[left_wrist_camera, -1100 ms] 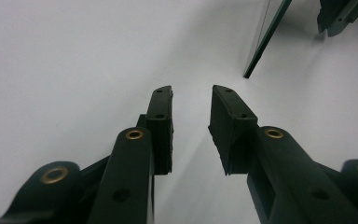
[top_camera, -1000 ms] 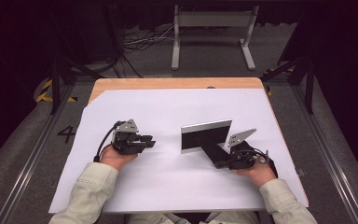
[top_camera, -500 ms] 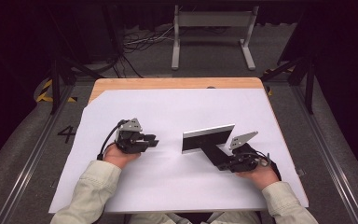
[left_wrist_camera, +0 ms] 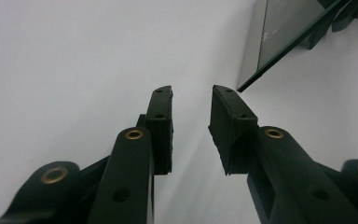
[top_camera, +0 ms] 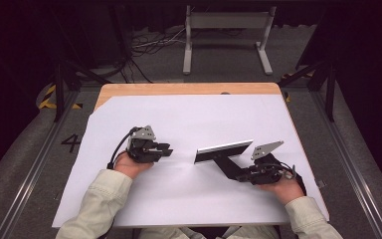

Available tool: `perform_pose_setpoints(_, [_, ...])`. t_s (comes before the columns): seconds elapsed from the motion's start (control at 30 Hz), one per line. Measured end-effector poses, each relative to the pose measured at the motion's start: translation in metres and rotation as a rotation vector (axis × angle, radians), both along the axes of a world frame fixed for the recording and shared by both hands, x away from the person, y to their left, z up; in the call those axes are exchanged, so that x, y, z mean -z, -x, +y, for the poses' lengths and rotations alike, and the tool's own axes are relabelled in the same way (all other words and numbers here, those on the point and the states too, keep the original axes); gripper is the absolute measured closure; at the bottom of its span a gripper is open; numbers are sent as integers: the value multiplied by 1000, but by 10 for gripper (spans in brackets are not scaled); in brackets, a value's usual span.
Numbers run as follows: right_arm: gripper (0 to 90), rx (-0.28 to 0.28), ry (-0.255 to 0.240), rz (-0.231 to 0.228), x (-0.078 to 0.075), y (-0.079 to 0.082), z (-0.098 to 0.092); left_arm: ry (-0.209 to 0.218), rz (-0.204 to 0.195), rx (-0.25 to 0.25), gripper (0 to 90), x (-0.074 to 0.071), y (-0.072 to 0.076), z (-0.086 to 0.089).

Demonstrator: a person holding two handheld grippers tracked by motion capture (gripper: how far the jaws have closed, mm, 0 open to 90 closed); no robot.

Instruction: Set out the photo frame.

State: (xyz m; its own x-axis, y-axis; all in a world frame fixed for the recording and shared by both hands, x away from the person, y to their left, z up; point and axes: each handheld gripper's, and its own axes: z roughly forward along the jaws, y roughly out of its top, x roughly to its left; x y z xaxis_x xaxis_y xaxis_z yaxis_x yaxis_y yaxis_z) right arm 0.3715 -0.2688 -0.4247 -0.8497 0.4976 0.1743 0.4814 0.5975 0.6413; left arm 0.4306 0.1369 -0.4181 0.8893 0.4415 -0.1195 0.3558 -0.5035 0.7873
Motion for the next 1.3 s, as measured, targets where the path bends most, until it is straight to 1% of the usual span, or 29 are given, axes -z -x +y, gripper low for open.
perform_pose_setpoints(0.07, [684,2,-8,-6,-2,1,-1,-1,-3,-2,698,0,0,-1])
perform_pose_setpoints(0.27, [669,10,-23,-25,-10,4,-7,0,-7,5,694,0,1,-4])
perform_pose_setpoints(0.37, [654,20,-36,-38,-16,6,-11,-2,-1,12,695,1,2,-6])
perform_pose_setpoints(0.4, [653,25,-43,-42,-18,6,-12,-5,-6,13,697,0,2,-6])
perform_pose_setpoints(0.6, [650,29,-62,-93,-33,10,-21,2,-10,5,690,0,3,-7])
perform_pose_setpoints(0.73, [651,44,-74,-127,-41,11,-28,0,-9,8,690,1,3,-7])
perform_pose_setpoints(0.83, [652,47,-72,-151,-44,11,-32,4,-4,9,690,1,3,-7])
perform_pose_setpoints(0.93, [658,49,-68,-173,-47,11,-37,2,-7,11,690,1,3,-7])
perform_pose_setpoints(1.03, [659,49,-65,-179,-49,11,-40,4,-6,11,690,1,4,-8])
perform_pose_setpoints(1.07, [666,53,-66,-177,-49,11,-42,-2,-12,16,691,1,4,-8])
perform_pose_setpoints(1.23, [697,73,-61,-183,-50,10,-49,6,-18,24,702,0,6,-11])
perform_pose_setpoints(1.3, [699,74,-50,-198,-51,10,-51,7,-18,27,694,0,6,-12])
